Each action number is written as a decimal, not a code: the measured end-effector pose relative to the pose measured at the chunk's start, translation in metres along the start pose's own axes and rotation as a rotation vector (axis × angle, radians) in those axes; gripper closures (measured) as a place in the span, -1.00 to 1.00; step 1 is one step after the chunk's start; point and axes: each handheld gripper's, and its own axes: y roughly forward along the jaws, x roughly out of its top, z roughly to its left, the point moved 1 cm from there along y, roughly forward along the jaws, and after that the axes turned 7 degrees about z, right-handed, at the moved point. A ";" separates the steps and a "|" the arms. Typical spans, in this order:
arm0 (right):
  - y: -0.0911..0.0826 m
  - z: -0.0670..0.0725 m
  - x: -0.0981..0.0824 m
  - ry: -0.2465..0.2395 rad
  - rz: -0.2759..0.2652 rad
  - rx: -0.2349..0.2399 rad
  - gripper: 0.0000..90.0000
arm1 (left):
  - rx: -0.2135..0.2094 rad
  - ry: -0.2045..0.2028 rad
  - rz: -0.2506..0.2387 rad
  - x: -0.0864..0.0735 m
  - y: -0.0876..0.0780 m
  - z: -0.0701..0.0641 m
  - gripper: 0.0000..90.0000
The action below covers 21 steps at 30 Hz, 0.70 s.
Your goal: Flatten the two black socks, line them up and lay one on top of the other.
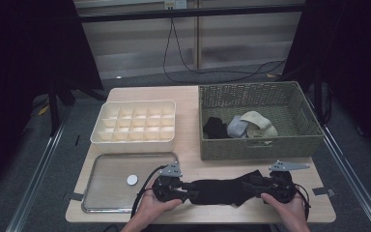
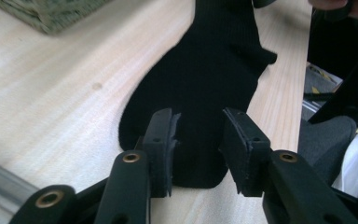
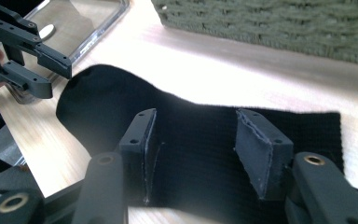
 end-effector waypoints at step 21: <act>-0.007 0.019 0.033 -0.050 -0.069 0.042 -0.04 | 0.070 -0.031 -0.097 -0.020 -0.050 0.007 0.06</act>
